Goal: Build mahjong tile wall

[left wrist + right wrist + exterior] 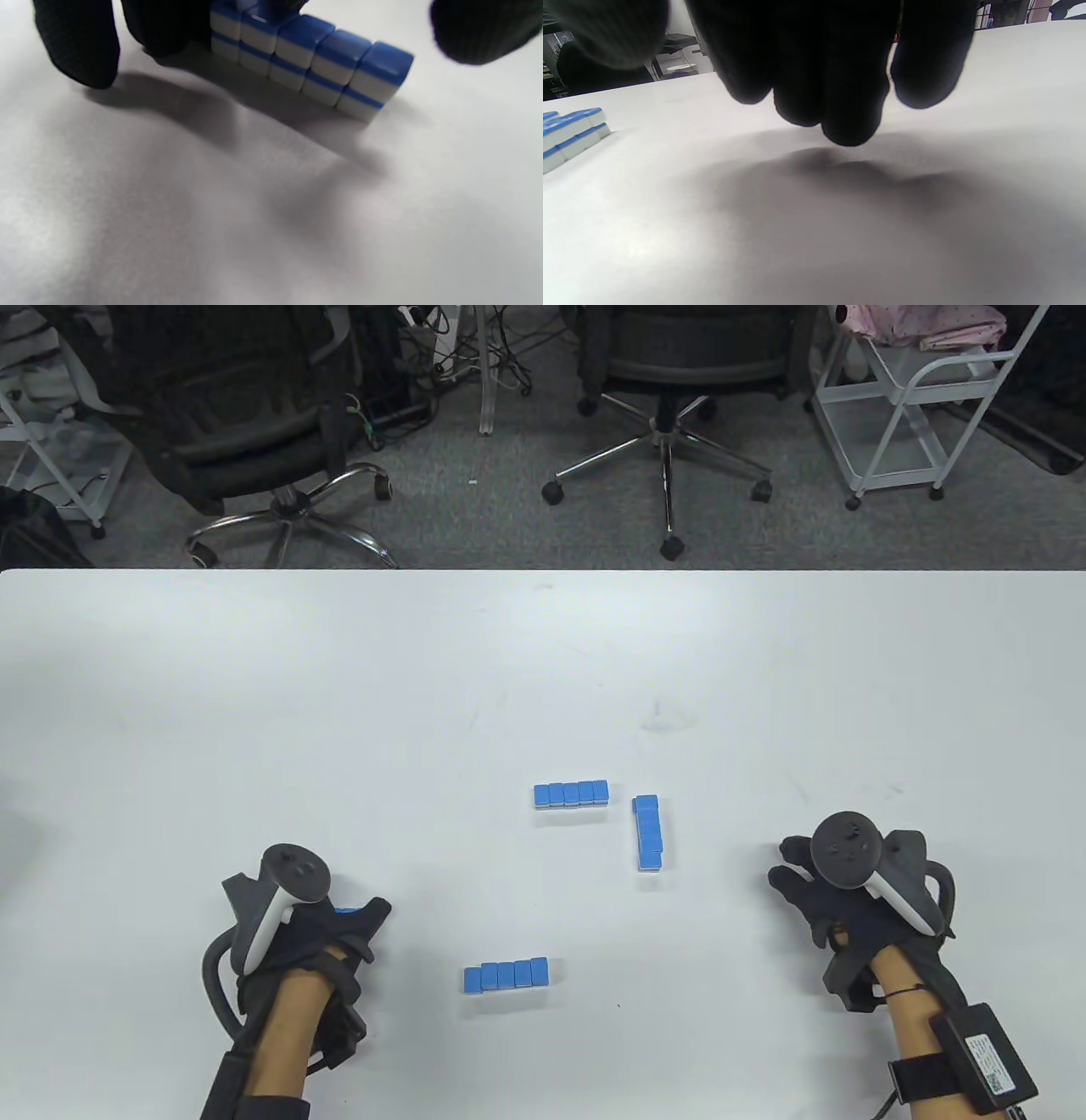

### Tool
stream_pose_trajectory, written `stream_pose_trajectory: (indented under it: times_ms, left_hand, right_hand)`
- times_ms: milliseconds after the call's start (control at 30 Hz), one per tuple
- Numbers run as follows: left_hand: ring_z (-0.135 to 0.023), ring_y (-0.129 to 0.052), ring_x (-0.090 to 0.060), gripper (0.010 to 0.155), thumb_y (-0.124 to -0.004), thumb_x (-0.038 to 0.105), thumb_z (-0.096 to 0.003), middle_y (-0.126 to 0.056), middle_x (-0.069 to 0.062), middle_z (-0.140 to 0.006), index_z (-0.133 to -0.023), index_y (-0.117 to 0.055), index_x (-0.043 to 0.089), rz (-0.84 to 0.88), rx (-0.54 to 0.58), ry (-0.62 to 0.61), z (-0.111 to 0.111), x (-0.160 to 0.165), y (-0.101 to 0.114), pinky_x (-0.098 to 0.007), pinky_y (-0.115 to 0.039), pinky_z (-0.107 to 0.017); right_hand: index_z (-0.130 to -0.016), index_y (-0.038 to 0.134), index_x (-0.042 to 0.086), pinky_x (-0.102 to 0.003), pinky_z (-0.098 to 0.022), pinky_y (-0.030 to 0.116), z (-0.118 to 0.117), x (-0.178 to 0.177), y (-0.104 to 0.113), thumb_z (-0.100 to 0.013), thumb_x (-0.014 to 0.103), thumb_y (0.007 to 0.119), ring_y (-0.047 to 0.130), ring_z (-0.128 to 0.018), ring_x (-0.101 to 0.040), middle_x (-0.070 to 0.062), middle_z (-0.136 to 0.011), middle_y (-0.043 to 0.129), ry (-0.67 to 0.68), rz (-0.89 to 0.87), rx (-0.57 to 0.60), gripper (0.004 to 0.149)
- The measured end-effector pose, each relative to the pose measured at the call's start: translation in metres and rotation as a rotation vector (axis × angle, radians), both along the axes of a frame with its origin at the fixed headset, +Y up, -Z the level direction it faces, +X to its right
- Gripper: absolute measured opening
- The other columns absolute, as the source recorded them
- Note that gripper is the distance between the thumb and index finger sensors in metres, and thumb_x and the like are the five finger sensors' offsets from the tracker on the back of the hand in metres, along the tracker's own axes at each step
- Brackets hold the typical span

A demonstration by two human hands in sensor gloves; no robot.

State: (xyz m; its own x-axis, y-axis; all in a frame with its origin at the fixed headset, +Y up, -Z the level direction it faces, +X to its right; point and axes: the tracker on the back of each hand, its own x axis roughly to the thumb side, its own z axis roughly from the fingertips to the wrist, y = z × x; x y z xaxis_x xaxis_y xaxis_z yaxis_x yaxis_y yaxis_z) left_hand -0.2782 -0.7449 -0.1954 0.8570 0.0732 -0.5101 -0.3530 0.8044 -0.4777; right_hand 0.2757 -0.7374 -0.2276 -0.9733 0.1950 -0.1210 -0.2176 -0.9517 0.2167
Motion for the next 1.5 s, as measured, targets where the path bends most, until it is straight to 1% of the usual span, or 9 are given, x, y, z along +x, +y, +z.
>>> stream_pose_trajectory:
  times_ms: [167,333,467,600,667,833,967,1300,1500]
  left_hand:
    - [-0.094,-0.053,-0.054,0.100,-0.069,0.078,-0.0409,-0.034,-0.024,-0.109,-0.112,-0.028,0.021,-0.100,-0.018,0.009,-0.005,0.012,-0.004,-0.066,-0.070,-0.065]
    - [-0.088,-0.059,-0.055,0.098,-0.072,0.073,-0.0426,-0.038,-0.028,-0.107,-0.111,-0.031,0.016,-0.169,-0.003,-0.011,-0.011,0.023,-0.007,-0.058,-0.075,-0.066]
    - [-0.086,-0.059,-0.055,0.098,-0.074,0.070,-0.0427,-0.037,-0.029,-0.106,-0.111,-0.031,0.014,-0.162,0.011,-0.053,-0.021,0.030,-0.008,-0.056,-0.073,-0.067]
    - [-0.087,-0.057,-0.054,0.097,-0.075,0.068,-0.0424,-0.036,-0.028,-0.107,-0.111,-0.033,0.014,-0.155,0.044,-0.175,-0.038,0.043,-0.009,-0.057,-0.069,-0.069]
    - [-0.089,-0.057,-0.053,0.096,-0.077,0.068,-0.0418,-0.037,-0.027,-0.108,-0.111,-0.035,0.016,-0.155,0.055,-0.334,-0.050,0.054,-0.008,-0.057,-0.068,-0.072]
    - [-0.093,-0.056,-0.051,0.094,-0.083,0.064,-0.0409,-0.038,-0.023,-0.111,-0.111,-0.040,0.018,-0.121,0.071,-0.548,-0.072,0.081,-0.006,-0.057,-0.065,-0.076]
    - [-0.095,-0.058,-0.048,0.093,-0.091,0.058,-0.0400,-0.037,-0.018,-0.115,-0.112,-0.044,0.022,-0.089,0.059,-0.638,-0.087,0.104,-0.002,-0.058,-0.061,-0.079]
    - [-0.096,-0.067,-0.040,0.090,-0.096,0.057,-0.0373,-0.043,-0.010,-0.117,-0.111,-0.051,0.030,-0.091,0.125,-0.893,-0.101,0.155,-0.002,-0.059,-0.060,-0.080]
    - [-0.096,-0.069,-0.036,0.089,-0.098,0.056,-0.0360,-0.044,-0.007,-0.118,-0.110,-0.054,0.033,-0.101,0.125,-0.935,-0.106,0.166,-0.001,-0.061,-0.057,-0.080]
  right_hand:
    - [-0.087,0.076,0.027,-0.057,-0.061,0.074,0.000,-0.002,0.000,-0.034,0.058,0.071,0.095,-0.072,-0.031,-0.006,-0.092,0.087,0.010,0.005,0.002,0.062]
    - [-0.087,0.076,0.026,-0.057,-0.061,0.075,0.000,-0.005,-0.001,-0.034,0.058,0.071,0.095,-0.072,-0.031,-0.006,-0.091,0.087,0.032,0.020,-0.003,0.062]
    - [-0.087,0.076,0.026,-0.056,-0.061,0.075,0.000,-0.010,-0.001,-0.034,0.058,0.071,0.095,-0.071,-0.031,-0.006,-0.091,0.087,0.056,0.026,0.003,0.062]
    - [-0.086,0.076,0.026,-0.056,-0.060,0.075,0.000,-0.015,-0.002,-0.034,0.058,0.071,0.095,-0.071,-0.031,-0.006,-0.091,0.088,0.079,0.042,0.004,0.062]
    - [-0.086,0.076,0.026,-0.056,-0.060,0.075,0.000,-0.017,-0.002,-0.034,0.058,0.071,0.095,-0.071,-0.031,-0.006,-0.091,0.088,0.087,0.043,0.006,0.062]
    - [-0.086,0.077,0.026,-0.056,-0.060,0.075,0.000,-0.020,-0.004,-0.034,0.058,0.071,0.095,-0.071,-0.031,-0.006,-0.091,0.088,0.104,0.034,-0.002,0.062]
    - [-0.086,0.077,0.026,-0.056,-0.060,0.075,-0.001,-0.024,-0.008,-0.034,0.058,0.071,0.095,-0.071,-0.031,-0.006,-0.091,0.088,0.121,0.033,-0.016,0.062]
    - [-0.086,0.077,0.026,-0.056,-0.061,0.075,-0.001,-0.026,-0.008,-0.034,0.058,0.071,0.095,-0.071,-0.031,-0.006,-0.091,0.088,0.134,0.030,-0.013,0.061]
    - [-0.086,0.077,0.026,-0.056,-0.061,0.075,-0.001,-0.027,-0.008,-0.034,0.058,0.071,0.095,-0.071,-0.031,-0.006,-0.090,0.088,0.133,0.036,-0.010,0.061]
